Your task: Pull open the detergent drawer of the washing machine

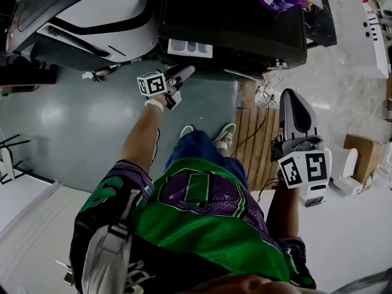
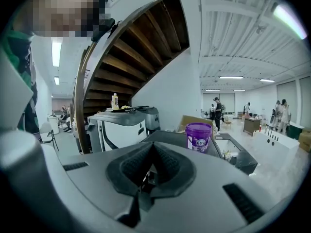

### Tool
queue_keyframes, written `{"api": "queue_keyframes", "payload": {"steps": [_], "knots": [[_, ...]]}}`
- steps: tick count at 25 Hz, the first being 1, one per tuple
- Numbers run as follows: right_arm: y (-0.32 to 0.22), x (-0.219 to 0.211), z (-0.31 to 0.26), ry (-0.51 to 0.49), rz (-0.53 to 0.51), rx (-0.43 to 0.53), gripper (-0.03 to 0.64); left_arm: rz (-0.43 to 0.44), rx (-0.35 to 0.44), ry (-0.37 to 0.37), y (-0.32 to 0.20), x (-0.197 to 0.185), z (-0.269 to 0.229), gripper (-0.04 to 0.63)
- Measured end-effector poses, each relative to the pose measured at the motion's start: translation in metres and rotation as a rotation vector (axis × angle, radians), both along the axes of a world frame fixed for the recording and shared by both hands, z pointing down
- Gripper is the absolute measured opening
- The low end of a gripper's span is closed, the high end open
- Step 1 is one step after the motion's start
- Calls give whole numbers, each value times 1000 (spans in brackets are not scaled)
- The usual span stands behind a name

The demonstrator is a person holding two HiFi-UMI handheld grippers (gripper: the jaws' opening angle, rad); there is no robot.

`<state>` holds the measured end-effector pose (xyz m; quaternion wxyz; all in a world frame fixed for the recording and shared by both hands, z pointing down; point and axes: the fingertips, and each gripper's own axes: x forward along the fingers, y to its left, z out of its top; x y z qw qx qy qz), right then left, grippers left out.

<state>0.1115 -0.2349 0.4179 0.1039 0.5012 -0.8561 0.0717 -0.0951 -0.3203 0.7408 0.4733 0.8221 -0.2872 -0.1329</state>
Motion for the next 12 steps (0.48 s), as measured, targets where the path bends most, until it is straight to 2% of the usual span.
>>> {"api": "queue_keyframes", "payload": {"steps": [6,12], "knots": [[10,-1,-6,-4,-25,-7,2,-18,-23,-11,25,-2,3,259],[18,-3,-4,-12,-24,-8,2,-8,-10,-9,41,1,-1,250]]}}
